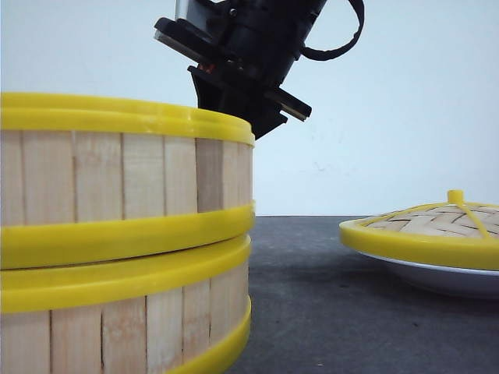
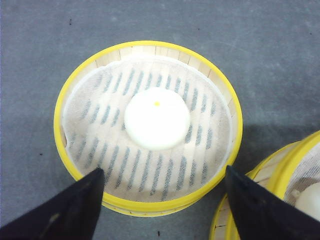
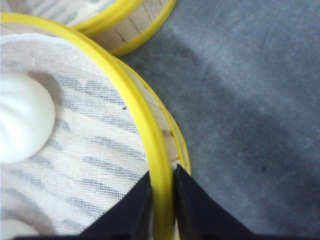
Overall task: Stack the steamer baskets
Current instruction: 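Open the right gripper and raise it away from the stack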
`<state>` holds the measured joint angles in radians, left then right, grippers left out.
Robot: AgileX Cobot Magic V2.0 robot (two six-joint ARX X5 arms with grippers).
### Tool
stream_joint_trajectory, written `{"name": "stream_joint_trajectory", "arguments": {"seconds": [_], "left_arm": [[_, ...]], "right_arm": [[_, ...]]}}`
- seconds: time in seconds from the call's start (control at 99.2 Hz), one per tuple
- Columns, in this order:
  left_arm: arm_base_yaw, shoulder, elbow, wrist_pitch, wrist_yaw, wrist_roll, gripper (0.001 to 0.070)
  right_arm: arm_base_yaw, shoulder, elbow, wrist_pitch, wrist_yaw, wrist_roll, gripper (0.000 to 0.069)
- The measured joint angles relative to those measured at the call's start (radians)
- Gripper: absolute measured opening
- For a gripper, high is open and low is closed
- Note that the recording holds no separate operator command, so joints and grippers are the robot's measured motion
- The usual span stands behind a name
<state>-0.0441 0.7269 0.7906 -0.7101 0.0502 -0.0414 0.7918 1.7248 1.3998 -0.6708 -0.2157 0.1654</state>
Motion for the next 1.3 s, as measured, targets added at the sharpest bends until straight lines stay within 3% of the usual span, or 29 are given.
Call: {"name": "stream_joint_trajectory", "arguments": {"seconds": [0.484, 1.301], "left_arm": [[0.000, 0.000, 0.000, 0.000, 0.000, 0.000, 0.0468], [0.000, 0.000, 0.000, 0.000, 0.000, 0.000, 0.0468]], "right_arm": [[0.022, 0.000, 0.000, -0.002, 0.055, 0.000, 0.0051], [0.004, 0.000, 0.000, -0.006, 0.034, 0.045, 0.0051]]}}
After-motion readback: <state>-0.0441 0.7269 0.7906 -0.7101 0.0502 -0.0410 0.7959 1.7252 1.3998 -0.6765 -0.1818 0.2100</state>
